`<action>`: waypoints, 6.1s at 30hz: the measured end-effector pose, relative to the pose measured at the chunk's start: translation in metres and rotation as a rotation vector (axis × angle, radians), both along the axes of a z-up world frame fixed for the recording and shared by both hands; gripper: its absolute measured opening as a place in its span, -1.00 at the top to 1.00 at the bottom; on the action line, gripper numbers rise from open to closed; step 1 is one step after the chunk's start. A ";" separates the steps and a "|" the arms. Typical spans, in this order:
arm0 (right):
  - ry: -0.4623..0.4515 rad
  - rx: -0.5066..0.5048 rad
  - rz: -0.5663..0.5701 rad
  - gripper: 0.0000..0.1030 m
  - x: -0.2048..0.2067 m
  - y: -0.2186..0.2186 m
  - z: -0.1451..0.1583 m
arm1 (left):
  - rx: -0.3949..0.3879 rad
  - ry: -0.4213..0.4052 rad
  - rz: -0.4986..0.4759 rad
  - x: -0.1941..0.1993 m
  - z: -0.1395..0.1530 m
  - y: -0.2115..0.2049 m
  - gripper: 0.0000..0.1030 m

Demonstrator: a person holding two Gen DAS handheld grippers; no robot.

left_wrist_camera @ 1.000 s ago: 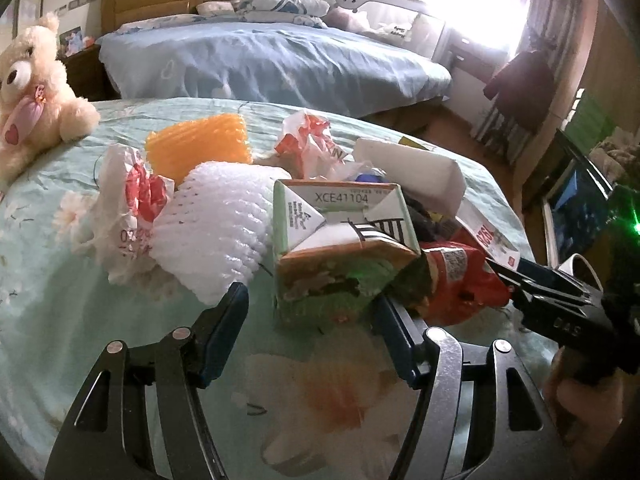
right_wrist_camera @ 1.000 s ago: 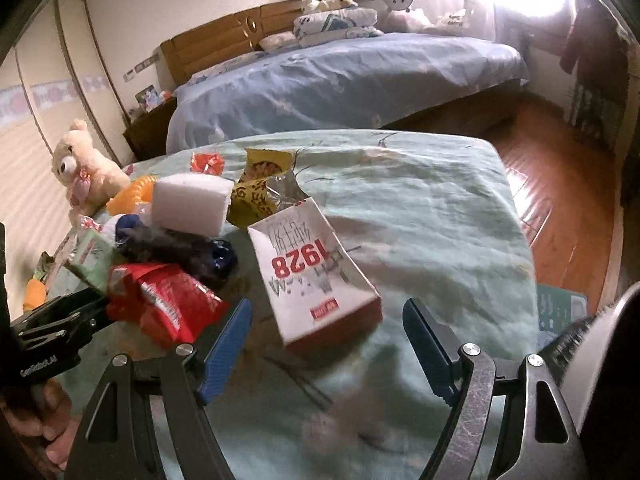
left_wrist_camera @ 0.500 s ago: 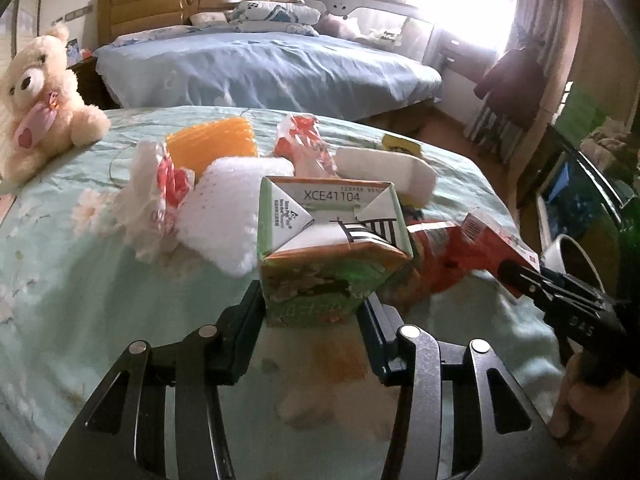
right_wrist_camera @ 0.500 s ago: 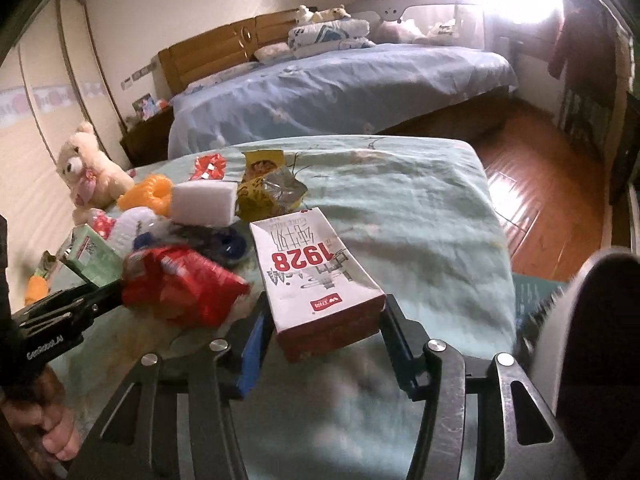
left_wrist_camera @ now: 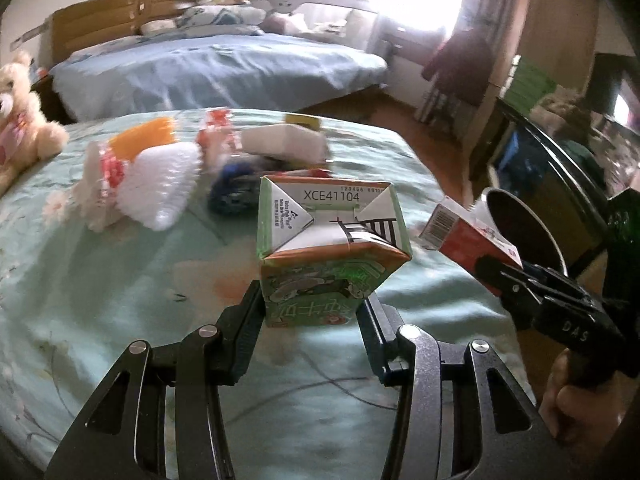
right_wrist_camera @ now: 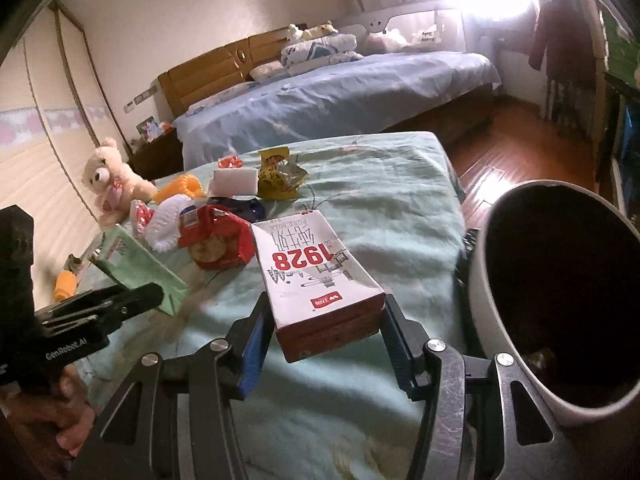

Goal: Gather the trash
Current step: 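Carry the green carton and white-red box over the bin with both tools, then open both tools to drop the carton and box into the bin, then move both open tools back toward the trash on the bed, then grasp the white tissue with the left tool while the right grasps an orange snack bag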

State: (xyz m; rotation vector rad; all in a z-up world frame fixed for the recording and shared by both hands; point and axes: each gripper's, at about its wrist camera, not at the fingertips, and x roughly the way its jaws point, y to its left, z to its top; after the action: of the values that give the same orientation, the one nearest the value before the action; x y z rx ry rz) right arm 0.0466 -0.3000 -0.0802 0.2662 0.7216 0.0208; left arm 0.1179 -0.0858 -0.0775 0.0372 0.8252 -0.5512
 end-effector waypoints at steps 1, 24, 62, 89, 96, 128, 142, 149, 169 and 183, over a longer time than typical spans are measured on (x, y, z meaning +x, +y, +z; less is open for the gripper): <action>-0.007 0.003 -0.010 -0.03 -0.006 -0.003 0.002 | 0.001 -0.002 -0.008 -0.003 0.001 -0.003 0.13; -0.062 -0.035 -0.209 -0.03 -0.081 -0.067 0.023 | 0.020 -0.048 -0.250 -0.037 0.020 -0.105 0.13; -0.025 -0.093 -0.415 -0.03 -0.099 -0.146 0.015 | 0.097 -0.062 -0.457 -0.035 0.021 -0.232 0.13; 0.010 -0.044 -0.418 -0.07 -0.095 -0.159 0.004 | 0.038 0.005 -0.461 -0.029 0.005 -0.227 -0.18; -0.005 -0.042 -0.397 -0.24 -0.093 -0.148 0.009 | 0.013 0.046 -0.376 -0.023 -0.003 -0.191 -0.18; -0.030 0.008 -0.107 -0.71 -0.038 -0.029 0.016 | 0.064 -0.043 0.160 -0.004 -0.009 0.015 -0.62; 0.028 0.046 0.066 -0.74 0.012 0.037 -0.007 | 0.112 -0.009 0.255 0.027 -0.021 0.074 -0.78; 0.049 0.055 0.124 -0.74 0.039 0.063 -0.013 | 0.125 -0.017 0.291 0.043 -0.020 0.095 -0.78; 0.060 0.072 0.114 -0.72 0.105 0.077 -0.021 | 0.118 -0.047 0.331 0.121 -0.024 0.122 -0.54; 0.064 0.054 0.130 0.88 0.095 0.081 -0.025 | 0.062 -0.033 0.273 0.094 -0.025 0.125 0.70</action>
State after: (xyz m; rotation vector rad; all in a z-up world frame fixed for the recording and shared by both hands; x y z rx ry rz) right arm 0.1414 -0.2190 -0.1057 0.2720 0.8023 0.1559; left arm 0.2124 0.0387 -0.1022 -0.0090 0.7996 -0.2672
